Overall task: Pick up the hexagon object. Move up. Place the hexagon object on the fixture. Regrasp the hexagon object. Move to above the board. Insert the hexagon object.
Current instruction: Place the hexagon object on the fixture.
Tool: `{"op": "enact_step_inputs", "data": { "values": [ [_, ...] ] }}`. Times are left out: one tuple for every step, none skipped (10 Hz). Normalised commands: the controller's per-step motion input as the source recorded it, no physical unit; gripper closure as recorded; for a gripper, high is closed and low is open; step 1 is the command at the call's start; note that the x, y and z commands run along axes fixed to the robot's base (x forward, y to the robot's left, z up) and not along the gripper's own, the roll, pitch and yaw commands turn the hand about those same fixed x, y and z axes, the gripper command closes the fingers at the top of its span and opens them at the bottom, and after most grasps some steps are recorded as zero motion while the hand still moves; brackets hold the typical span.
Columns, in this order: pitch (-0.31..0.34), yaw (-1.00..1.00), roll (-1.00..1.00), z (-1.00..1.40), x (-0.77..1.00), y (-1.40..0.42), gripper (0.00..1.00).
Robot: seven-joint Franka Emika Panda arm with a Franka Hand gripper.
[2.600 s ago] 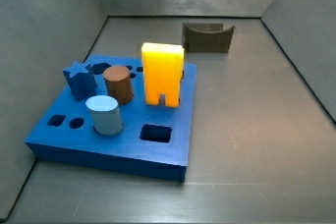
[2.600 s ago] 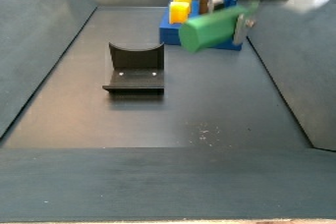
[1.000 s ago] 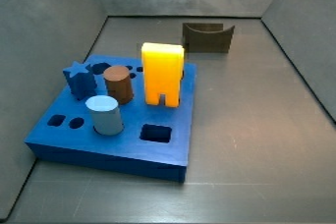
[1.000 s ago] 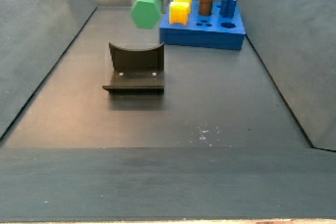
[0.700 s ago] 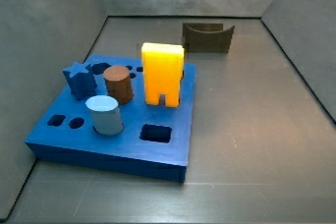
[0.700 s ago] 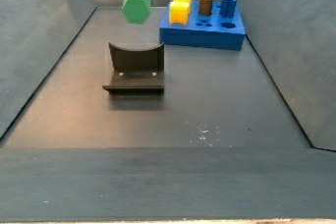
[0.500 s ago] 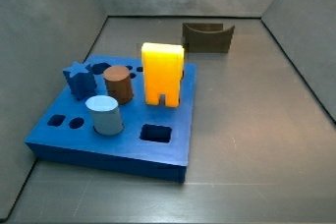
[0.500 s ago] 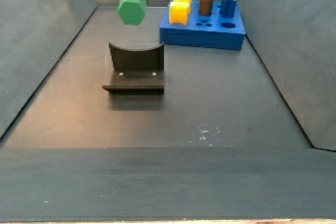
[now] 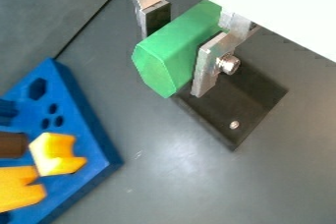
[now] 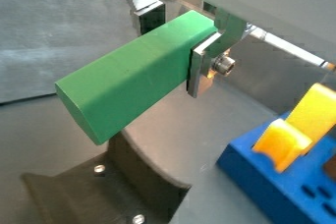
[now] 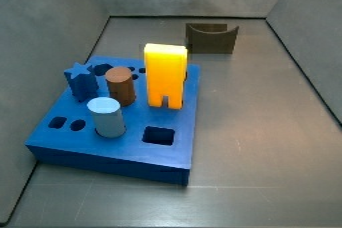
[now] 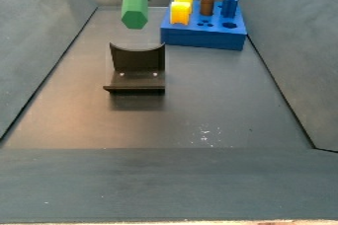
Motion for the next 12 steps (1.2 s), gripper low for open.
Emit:
{"op": "enact_step_inputs", "data": {
  "values": [
    [0.115, -0.13, -0.58, -0.02, 0.09, 0.05, 1.0],
    [0.073, -0.13, -0.3, -0.01, 0.07, 0.04, 1.0],
    [0.054, -0.12, -0.23, -0.01, 0.07, 0.03, 1.0],
    [0.208, -0.06, -1.0, -1.0, 0.12, 0.13, 1.0],
    [0.199, -0.07, -1.0, -1.0, 0.13, 0.14, 1.0],
    [0.223, -0.11, -1.0, -1.0, 0.14, 0.14, 1.0],
    [0.235, -0.15, -0.95, -1.0, 0.15, 0.14, 1.0],
    [0.187, -0.18, -0.74, -1.0, 0.16, 0.14, 1.0],
    [0.141, -0.21, -0.57, -1.0, 0.17, 0.14, 1.0],
    [0.113, -0.22, -0.46, -1.0, 0.17, 0.14, 1.0],
    [0.055, -0.21, -0.23, -1.0, 0.19, 0.13, 1.0],
    [0.031, -0.2, -0.18, -0.9, 0.18, 0.12, 1.0]
  ]
}}
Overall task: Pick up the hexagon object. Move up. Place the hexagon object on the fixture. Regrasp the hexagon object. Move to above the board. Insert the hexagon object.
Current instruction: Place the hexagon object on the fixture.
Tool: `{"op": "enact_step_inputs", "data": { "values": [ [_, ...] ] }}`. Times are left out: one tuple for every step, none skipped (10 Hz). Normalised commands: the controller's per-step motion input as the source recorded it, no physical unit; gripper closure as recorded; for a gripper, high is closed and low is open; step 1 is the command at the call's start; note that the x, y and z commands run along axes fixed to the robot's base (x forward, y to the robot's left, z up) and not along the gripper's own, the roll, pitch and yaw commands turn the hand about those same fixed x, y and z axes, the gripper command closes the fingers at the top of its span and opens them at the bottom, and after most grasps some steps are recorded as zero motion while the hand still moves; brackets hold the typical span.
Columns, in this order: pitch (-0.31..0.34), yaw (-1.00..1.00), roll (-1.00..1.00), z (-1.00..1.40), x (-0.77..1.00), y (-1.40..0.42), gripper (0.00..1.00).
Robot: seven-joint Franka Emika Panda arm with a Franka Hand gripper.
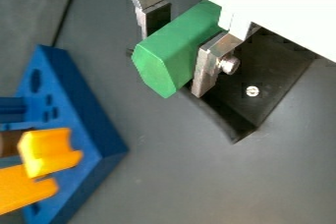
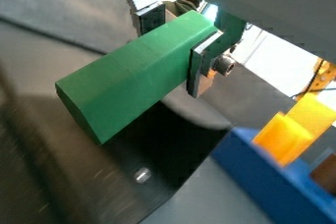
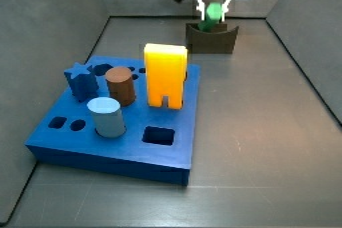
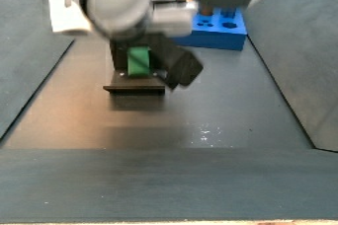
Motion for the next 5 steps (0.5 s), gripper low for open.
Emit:
{"op": "enact_step_inputs", "data": {
  "values": [
    [-0.011, -0.18, -0.15, -0.63, 0.13, 0.09, 1.0],
    [-0.048, -0.15, -0.14, -0.37, 0.1, 0.06, 1.0],
    [-0.071, -0.12, -0.11, -0.28, 0.08, 0.11, 1.0],
    [-0.07, -0.09, -0.11, -0.28, 0.06, 0.11, 1.0],
    [-0.069, -0.07, -0.11, -0.28, 0.06, 0.11, 1.0]
  ]
}}
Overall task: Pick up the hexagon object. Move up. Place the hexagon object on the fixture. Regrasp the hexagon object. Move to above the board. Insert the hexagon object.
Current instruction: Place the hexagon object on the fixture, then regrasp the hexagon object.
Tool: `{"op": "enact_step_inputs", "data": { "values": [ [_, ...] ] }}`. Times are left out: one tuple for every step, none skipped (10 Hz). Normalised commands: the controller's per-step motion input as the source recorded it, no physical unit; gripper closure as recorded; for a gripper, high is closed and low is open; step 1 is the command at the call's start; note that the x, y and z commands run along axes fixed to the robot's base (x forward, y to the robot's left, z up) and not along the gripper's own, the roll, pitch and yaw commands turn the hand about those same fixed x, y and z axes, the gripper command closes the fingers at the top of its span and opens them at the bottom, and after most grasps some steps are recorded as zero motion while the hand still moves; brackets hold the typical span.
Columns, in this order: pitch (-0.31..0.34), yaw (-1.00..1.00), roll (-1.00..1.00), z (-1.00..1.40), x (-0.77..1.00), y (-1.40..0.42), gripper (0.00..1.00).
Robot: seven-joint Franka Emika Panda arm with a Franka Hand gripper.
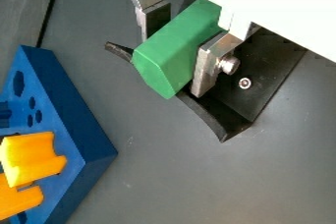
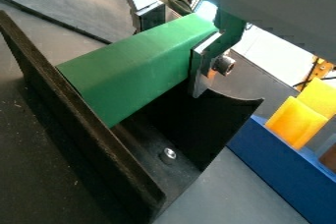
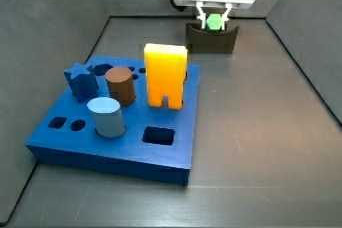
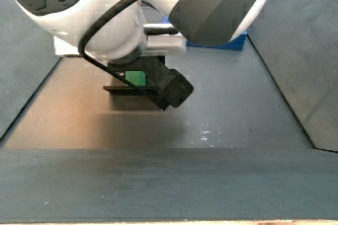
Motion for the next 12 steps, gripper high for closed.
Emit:
{"op": "enact_step_inputs", "data": {
  "values": [
    [-0.068, -0.04, -0.11, -0.28, 0.06, 0.11, 1.0],
    [0.0, 0.0, 0.0, 0.0, 0.0, 0.0, 0.0],
    [0.026, -0.07, 0.03, 1.0, 0.0, 0.0, 0.0],
    [0.028, -0.06, 0.03, 1.0, -0.01, 0.0, 0.0],
    [0.029, -0.04, 0.04, 1.0, -0.02, 0.01, 0.0],
    [0.026, -0.03, 0.05, 1.0, -0.03, 0.0, 0.0],
    [0.029, -0.03, 0.05, 1.0, -0.03, 0.0, 0.0],
    [0.034, -0.02, 0.06, 0.91, -0.03, 0.0, 0.0],
    [0.039, -0.01, 0.05, 0.74, -0.03, 0.0, 0.0],
    [0.044, -0.01, 0.06, 0.49, -0.03, 0.01, 0.0],
    [0.05, -0.02, 0.06, 0.31, -0.03, 0.0, 0.0],
    [0.047, 0.03, 1.0, 0.85, -0.12, -0.82, 0.0]
  ]
}}
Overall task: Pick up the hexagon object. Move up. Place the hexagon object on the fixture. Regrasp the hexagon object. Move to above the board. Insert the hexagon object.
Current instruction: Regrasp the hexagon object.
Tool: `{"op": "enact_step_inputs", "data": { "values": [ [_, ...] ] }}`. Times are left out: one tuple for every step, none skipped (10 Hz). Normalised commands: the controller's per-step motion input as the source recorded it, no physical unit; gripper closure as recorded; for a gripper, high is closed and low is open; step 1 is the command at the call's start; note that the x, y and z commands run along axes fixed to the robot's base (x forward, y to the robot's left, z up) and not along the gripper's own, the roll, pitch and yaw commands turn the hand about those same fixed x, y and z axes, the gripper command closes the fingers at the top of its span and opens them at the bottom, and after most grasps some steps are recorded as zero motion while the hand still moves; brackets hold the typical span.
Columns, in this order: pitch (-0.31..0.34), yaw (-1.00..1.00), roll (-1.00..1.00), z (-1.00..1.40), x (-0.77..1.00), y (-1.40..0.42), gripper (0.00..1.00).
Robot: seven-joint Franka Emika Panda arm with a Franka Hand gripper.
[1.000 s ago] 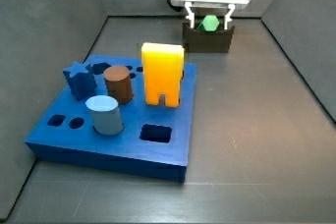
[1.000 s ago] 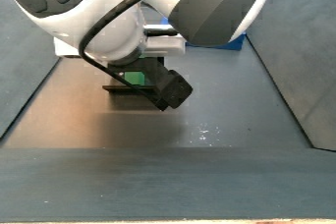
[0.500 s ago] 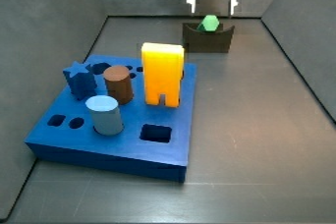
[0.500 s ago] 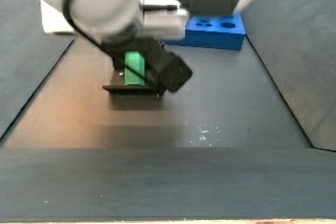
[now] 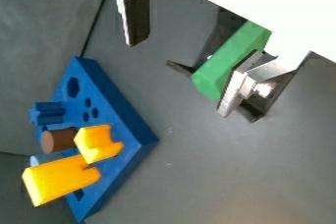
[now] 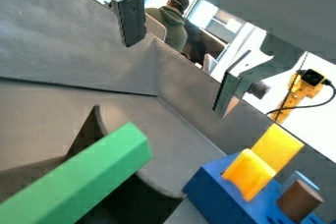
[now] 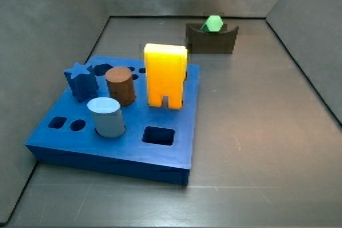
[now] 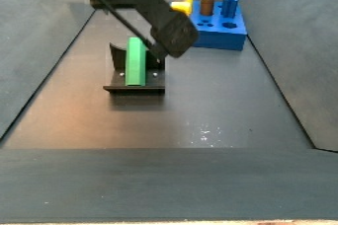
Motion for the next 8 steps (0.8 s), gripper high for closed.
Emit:
{"op": "enact_step_inputs", "data": {
  "values": [
    [0.046, 0.03, 1.0, 0.79, -0.11, -0.81, 0.0],
    [0.033, 0.03, 1.0, 0.61, -0.12, -0.66, 0.0],
    [0.026, 0.03, 1.0, 0.42, -0.12, -0.5, 0.0],
    [0.022, 0.03, 1.0, 0.21, -0.09, -0.34, 0.0],
    [0.02, 0.03, 1.0, 0.02, -0.04, -0.11, 0.0],
    [0.023, 0.03, 1.0, 0.01, -0.02, -0.01, 0.0],
    [0.023, 0.03, 1.0, 0.0, -0.01, -0.02, 0.0],
    [0.018, 0.03, 1.0, 0.01, -0.02, -0.03, 0.0]
  ]
}}
